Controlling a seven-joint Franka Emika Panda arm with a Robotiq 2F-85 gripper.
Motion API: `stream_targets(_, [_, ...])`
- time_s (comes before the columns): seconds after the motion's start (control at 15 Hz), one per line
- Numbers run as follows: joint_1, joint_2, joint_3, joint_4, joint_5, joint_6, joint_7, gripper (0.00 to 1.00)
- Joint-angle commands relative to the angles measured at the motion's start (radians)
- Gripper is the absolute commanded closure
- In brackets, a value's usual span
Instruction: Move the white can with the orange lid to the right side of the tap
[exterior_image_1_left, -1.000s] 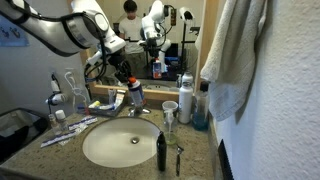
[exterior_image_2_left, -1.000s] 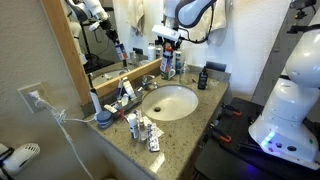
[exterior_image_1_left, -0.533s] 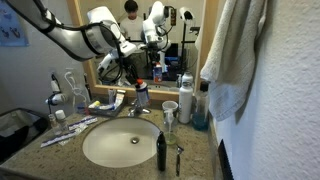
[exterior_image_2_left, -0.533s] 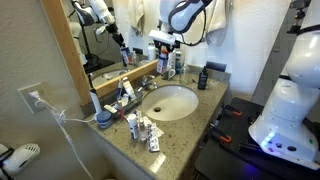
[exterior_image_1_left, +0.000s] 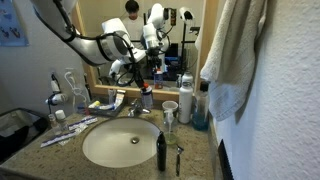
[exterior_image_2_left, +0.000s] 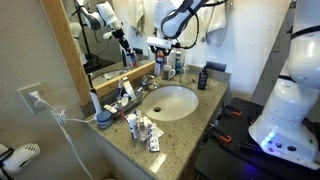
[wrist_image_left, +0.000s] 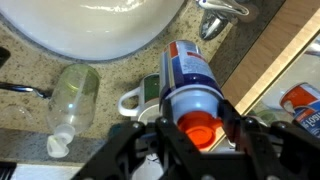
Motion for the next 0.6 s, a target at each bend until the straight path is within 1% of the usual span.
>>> stream_targets(0.0, [0.027, 0.07, -0.035, 0.066, 0.052, 0.024, -0.091, 0.75])
stream_targets(0.53, [0.05, 0.171, -0.09, 0.141, 0.108, 0.068, -0.229, 0.75])
